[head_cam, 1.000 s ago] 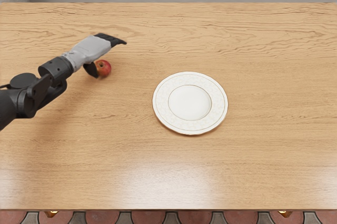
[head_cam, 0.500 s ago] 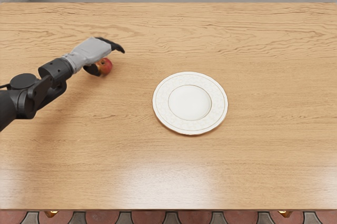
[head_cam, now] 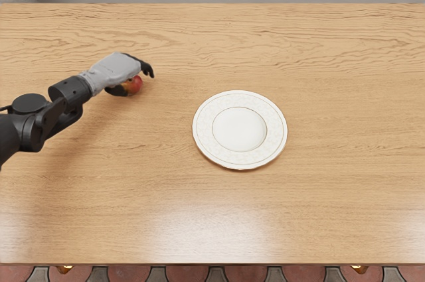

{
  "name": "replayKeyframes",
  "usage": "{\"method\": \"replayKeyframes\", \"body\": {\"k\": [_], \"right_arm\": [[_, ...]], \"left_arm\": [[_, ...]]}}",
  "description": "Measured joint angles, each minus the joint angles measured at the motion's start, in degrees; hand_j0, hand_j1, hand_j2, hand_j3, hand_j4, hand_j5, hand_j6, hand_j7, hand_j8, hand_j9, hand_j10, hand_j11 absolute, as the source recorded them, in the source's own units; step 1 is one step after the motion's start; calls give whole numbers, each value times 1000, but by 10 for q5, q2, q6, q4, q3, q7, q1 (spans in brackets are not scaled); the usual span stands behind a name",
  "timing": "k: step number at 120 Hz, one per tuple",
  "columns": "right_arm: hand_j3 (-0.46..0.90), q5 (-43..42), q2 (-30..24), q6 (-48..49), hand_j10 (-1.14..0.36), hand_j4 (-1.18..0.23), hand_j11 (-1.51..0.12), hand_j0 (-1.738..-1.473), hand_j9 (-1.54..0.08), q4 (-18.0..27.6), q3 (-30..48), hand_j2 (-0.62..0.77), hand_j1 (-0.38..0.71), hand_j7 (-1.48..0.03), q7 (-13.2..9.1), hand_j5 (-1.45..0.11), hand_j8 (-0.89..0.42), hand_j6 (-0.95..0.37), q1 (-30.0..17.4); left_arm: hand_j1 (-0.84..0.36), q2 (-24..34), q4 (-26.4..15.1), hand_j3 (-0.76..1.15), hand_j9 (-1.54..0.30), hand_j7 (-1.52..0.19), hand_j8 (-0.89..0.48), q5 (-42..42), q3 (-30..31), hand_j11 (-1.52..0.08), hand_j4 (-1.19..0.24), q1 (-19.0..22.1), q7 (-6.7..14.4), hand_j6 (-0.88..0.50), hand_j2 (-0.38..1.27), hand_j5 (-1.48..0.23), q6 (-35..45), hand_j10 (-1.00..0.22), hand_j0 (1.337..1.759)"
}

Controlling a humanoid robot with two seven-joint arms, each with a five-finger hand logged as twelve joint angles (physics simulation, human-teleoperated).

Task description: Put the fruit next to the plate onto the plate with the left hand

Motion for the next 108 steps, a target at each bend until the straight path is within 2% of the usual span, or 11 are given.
{"method": "replayKeyframes", "body": {"k": [24,55,93,108], "right_arm": [[0,0,0,0,3,0,0,-1658,0,0,0,-2,-348,0,0,1,4,6,0],[0,0,0,0,3,0,0,-1658,0,0,0,-2,-348,0,0,1,4,6,0],[0,0,0,0,3,0,0,-1658,0,0,0,-2,-348,0,0,1,4,6,0],[0,0,0,0,3,0,0,-1658,0,0,0,-2,-348,0,0,1,4,6,0]], "left_arm": [[-231,0,0,0,-657,-657,-493,0,10,-656,-493,0,0,-494,126,-659,-1,-493,1657],[-298,0,0,25,-741,-722,-420,-3,22,-740,-598,0,0,-467,193,-698,-2,-567,1657],[-377,1,0,123,-824,-813,-338,-3,28,-829,-679,0,0,-395,255,-760,-4,-494,1652],[-390,3,0,147,-843,-824,-317,-3,29,-854,-698,-1,0,-365,223,-785,-10,-464,1645]]}}
